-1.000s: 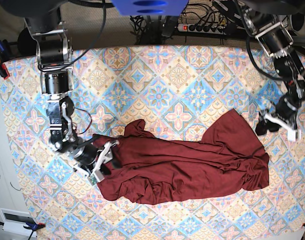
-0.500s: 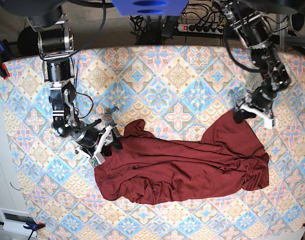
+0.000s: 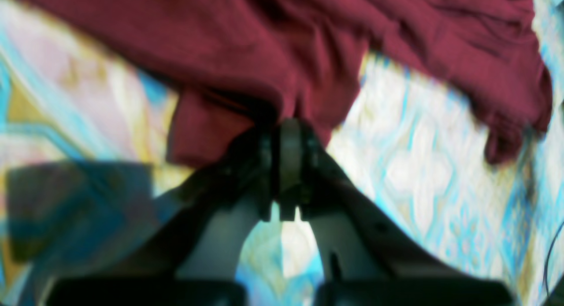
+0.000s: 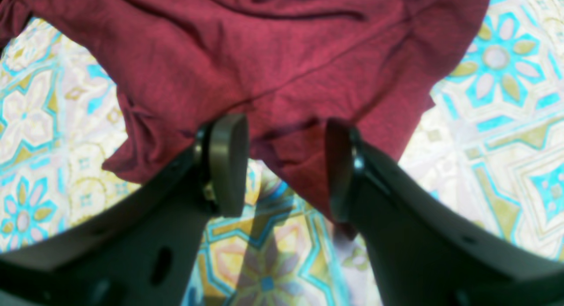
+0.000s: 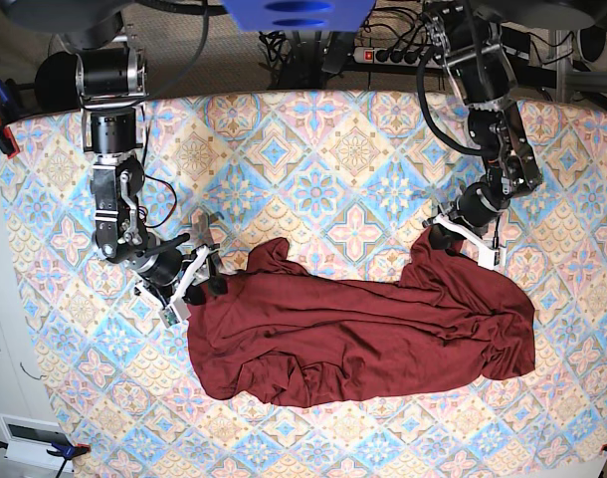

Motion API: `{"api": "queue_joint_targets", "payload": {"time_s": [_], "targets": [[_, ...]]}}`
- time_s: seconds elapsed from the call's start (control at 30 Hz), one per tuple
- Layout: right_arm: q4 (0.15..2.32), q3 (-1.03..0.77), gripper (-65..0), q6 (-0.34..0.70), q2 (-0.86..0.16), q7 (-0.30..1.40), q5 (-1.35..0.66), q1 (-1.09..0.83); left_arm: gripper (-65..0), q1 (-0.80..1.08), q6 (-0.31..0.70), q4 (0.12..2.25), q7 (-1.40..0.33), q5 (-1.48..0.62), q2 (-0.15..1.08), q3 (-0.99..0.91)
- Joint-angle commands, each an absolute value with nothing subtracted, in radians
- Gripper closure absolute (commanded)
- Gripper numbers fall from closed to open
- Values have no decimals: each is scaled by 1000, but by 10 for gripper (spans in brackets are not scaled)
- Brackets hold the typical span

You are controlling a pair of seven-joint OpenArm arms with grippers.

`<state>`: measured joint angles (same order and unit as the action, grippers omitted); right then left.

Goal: Layout the t-shirt on the table in an organized manner, then fold the t-shirt properly
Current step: 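Grasp the shirt's two ends with the left and right grippers, then pull the shirt end with the left gripper away from the right gripper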

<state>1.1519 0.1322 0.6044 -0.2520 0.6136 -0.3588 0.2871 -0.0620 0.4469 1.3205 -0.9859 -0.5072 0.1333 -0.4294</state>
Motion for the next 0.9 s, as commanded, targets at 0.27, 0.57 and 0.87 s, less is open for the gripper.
{"api": "queue_joint_targets", "payload": {"time_s": [0.27,0.57,0.87], "targets": [[1161,44,-333,608,-259,677,-377,320,0,-7,453,1693,-1187,-860,295,-599],[1124,-22,-340,608,-259,708,-375,320,0,-2,455,1744,-1313,-1121,435,-881],[1096,-19,-341,608,-259,710,-375,315,0,-1,455,1741,-1339,-1190,530,-1020]]}}
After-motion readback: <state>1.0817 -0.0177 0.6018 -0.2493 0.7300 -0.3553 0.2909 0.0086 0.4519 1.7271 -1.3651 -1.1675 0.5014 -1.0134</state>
